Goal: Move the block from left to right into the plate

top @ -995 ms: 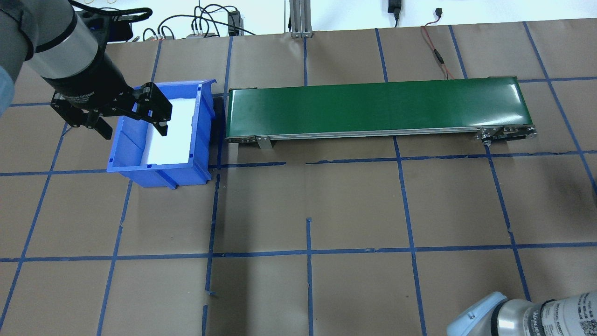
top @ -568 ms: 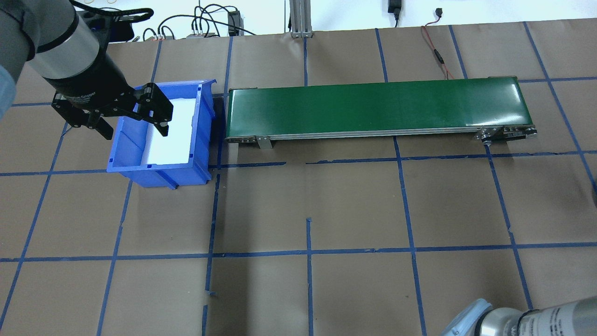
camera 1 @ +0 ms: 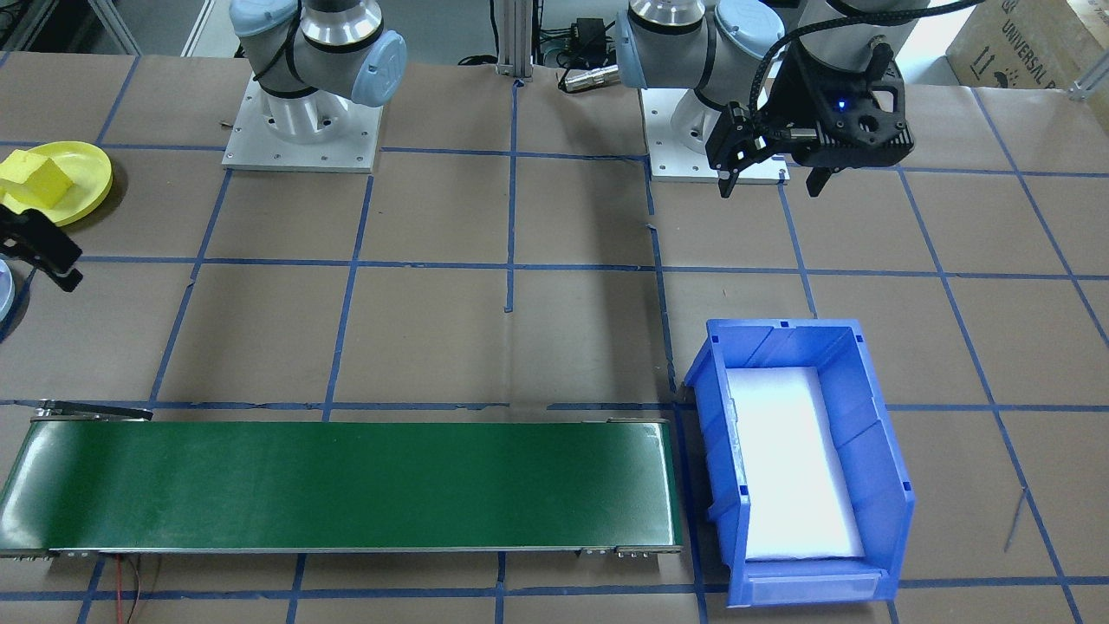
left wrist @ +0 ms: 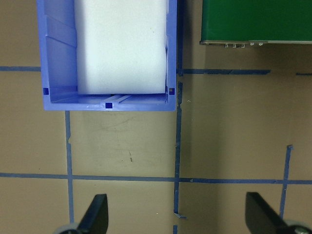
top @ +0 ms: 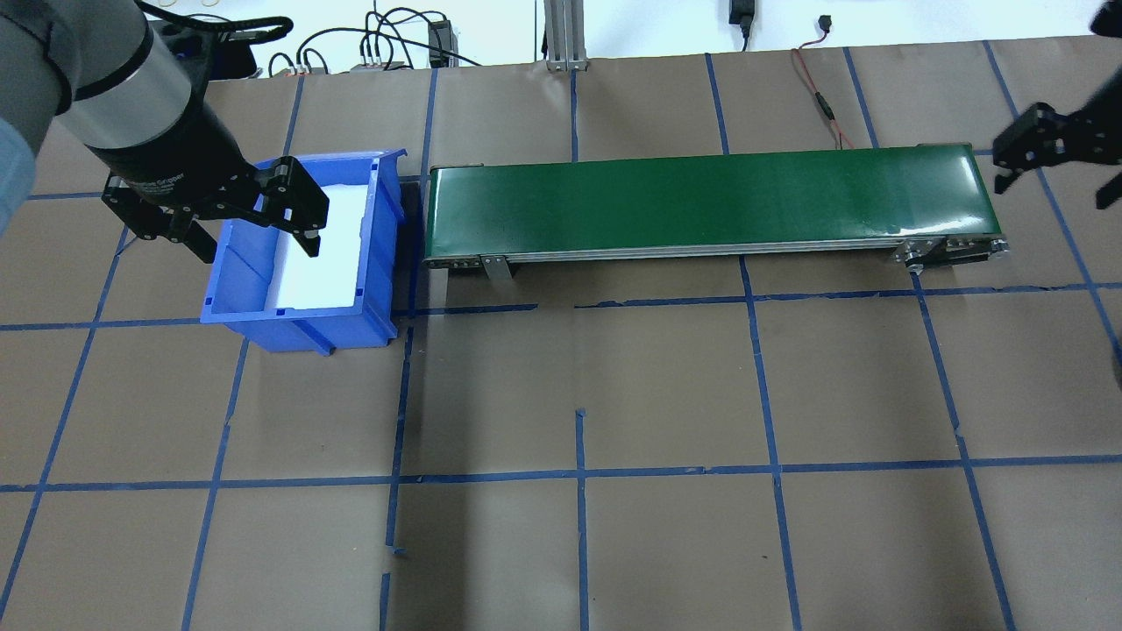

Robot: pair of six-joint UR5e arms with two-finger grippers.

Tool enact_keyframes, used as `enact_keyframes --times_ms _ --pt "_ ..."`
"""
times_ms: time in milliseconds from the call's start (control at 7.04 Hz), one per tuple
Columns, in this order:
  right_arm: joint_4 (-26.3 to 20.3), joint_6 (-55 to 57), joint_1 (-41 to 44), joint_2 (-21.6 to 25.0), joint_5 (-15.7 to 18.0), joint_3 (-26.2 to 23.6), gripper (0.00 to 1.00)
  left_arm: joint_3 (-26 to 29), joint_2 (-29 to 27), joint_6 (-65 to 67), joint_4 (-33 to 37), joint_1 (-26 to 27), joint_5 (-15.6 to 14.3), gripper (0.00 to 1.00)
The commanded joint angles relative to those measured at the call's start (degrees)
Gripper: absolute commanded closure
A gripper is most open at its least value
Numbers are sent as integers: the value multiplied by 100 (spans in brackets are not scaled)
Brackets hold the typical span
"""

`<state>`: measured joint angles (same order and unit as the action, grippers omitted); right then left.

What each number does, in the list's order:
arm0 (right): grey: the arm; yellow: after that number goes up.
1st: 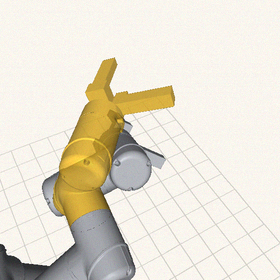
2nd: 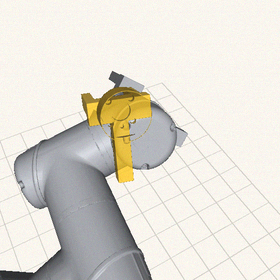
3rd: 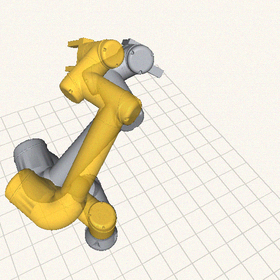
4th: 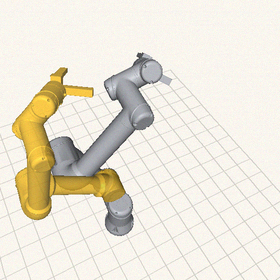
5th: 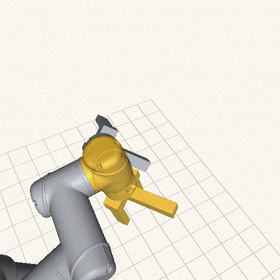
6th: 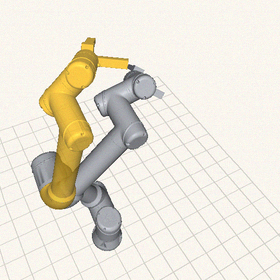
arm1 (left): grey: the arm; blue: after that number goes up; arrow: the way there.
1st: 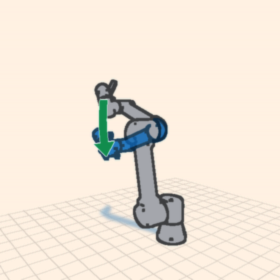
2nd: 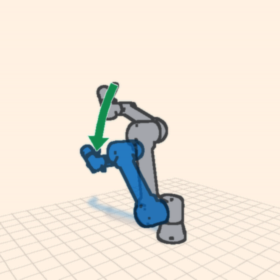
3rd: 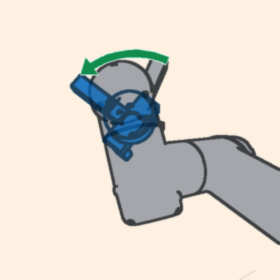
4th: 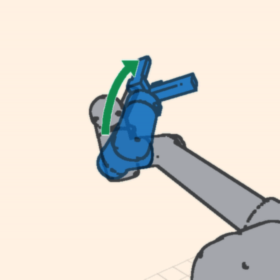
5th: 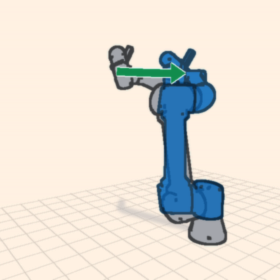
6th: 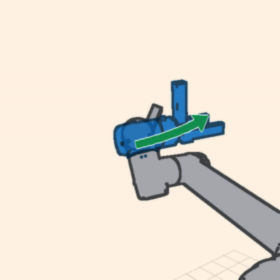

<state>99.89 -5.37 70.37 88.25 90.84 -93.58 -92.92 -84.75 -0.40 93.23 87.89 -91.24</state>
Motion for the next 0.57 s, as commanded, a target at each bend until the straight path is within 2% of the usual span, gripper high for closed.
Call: enact_keyframes --times_ms 0,142,284,426 --pt "-589 1276 1412 77 -372 515 0 -24 2 -3 -6 0 1 0" --pt "-924 1423 1679 139 -365 839 0 -33 2 -4 -6 9 1 0" --pt "-1302 1424 1717 131 -244 911 0 -33 2 -4 -6 0 1 0" --pt "-1166 1390 1726 105 -286 851 0 -33 2 -12 -6 0 -8 0"
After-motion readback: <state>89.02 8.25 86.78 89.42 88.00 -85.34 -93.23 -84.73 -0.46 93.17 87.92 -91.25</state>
